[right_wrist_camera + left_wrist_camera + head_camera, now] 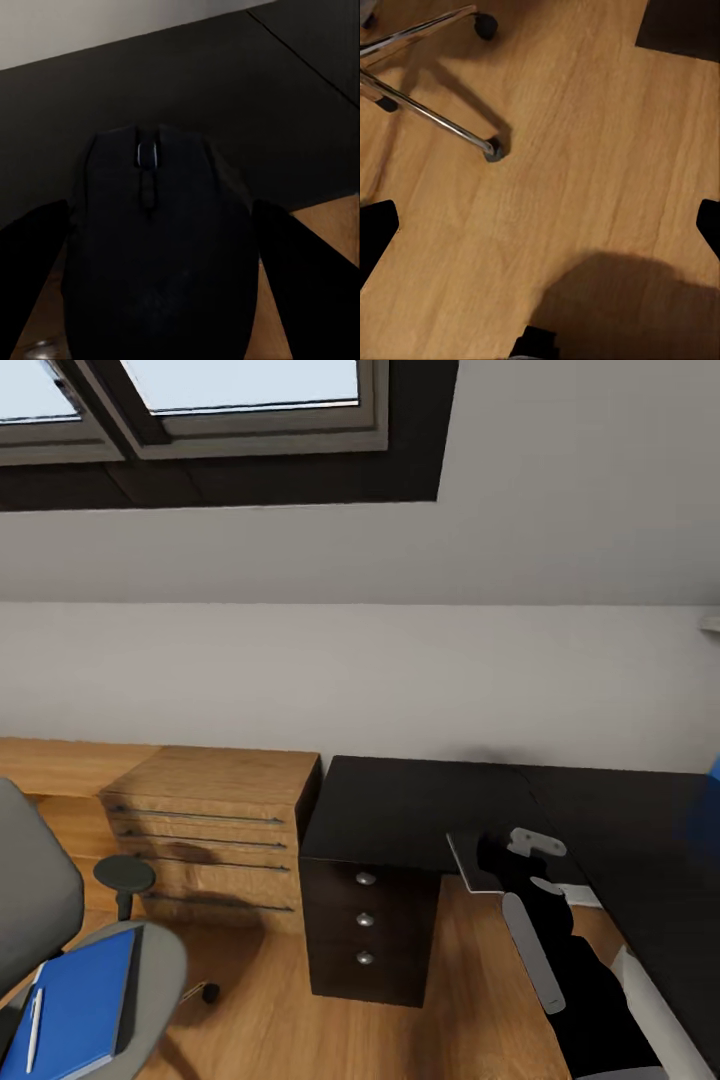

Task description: In the bedroom, organize the workspace by keeping the computer under the desk, ensuring the monitor is on the desk, placing the keyboard on the desk next to the monitor, placing the mouse on the desk next to the keyboard, moving the folder from the swivel chair onto the desk next to the mouse, stacking the notebook on top of the folder with the pen on top of the notebook, and positioning the swivel chair next to the desk.

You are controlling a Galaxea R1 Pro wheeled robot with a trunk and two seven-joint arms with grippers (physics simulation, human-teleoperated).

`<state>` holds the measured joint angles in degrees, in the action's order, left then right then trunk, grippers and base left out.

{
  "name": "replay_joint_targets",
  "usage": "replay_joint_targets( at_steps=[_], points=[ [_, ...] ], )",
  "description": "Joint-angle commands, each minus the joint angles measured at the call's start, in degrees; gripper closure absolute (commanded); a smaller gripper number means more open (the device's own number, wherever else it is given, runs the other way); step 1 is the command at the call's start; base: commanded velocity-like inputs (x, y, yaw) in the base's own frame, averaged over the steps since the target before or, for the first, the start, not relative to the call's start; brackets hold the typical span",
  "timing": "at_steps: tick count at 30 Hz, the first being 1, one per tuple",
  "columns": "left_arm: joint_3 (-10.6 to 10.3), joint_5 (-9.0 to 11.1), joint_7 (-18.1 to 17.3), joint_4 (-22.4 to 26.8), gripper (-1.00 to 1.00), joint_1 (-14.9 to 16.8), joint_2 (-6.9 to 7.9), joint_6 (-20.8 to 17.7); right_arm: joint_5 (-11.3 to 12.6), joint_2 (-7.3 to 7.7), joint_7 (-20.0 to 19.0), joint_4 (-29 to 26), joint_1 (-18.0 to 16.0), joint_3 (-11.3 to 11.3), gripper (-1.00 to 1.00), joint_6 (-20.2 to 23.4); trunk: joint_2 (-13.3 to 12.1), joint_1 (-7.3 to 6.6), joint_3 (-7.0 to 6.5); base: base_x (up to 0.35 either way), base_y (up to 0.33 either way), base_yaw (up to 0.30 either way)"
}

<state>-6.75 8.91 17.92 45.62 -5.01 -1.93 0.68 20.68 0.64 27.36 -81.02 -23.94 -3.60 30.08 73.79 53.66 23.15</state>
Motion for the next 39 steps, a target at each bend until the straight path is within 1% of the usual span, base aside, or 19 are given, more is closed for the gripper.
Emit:
replay_joint_targets(
  at_steps=[1, 2, 5, 17, 25, 33, 36, 38, 39],
  points=[
    [-0.20, 0.18, 0.36, -1.87, -1.00, -0.01, -0.04, 3.43, 0.52, 0.06, 0.57, -0.04, -0.06, -0.18, 1.00, 0.10, 0.04, 0.00, 0.05, 0.000, 0.000, -0.294],
    [-0.20, -0.34, 0.36, -6.89, -1.00, 0.00, -0.16, 10.04, 0.51, 0.06, 0.51, -0.05, -0.06, -0.18, 1.00, 0.07, 0.04, 0.00, 0.05, 0.000, 0.000, -0.294],
    [-0.20, -0.45, 0.36, -9.02, -1.00, 0.00, -0.18, 11.69, 0.50, 0.06, 0.50, -0.03, -0.06, -0.18, 1.00, 0.06, 0.04, 0.00, 0.05, 0.000, 0.000, -0.294],
    [-0.20, -0.48, 0.36, -9.70, -1.00, 0.00, -0.18, 12.15, 0.50, 0.06, 0.50, -0.10, -0.06, -0.18, 1.00, 0.01, 0.04, 0.00, 0.02, 0.000, 0.000, -0.287],
    [-0.20, -0.48, 0.36, -9.73, -1.00, 0.00, -0.18, 12.15, 0.38, 0.04, 0.54, -0.29, 0.03, -0.21, 1.00, -0.01, 0.04, 0.00, 0.00, 0.000, 0.000, -0.037],
    [-0.20, -0.48, 0.36, -9.74, -1.00, 0.00, -0.18, 12.15, 0.36, 0.10, 0.57, -0.21, 0.02, -0.14, 1.00, 0.06, 0.04, 0.00, -0.06, 0.000, 0.000, -0.237],
    [-0.20, -0.48, 0.36, -9.75, -1.00, 0.00, -0.18, 12.19, 0.31, 0.29, 0.60, -0.20, 0.01, -0.05, 1.00, 0.10, 0.04, 0.00, -0.06, 0.000, 0.000, -0.288],
    [-0.20, -0.48, 0.36, -9.74, -1.00, 0.00, -0.18, 12.19, 0.10, 1.08, 0.83, -0.33, 0.00, 0.03, 1.00, 0.35, 0.04, 0.00, -0.07, 0.000, 0.000, -0.293],
    [-0.20, -0.48, 0.36, -9.75, -1.00, 0.00, -0.18, 12.21, 0.09, 1.86, 0.87, -0.34, 0.01, 0.05, 1.00, 0.66, 0.04, 0.00, -0.07, 0.000, 0.000, -0.294]
  ],
)
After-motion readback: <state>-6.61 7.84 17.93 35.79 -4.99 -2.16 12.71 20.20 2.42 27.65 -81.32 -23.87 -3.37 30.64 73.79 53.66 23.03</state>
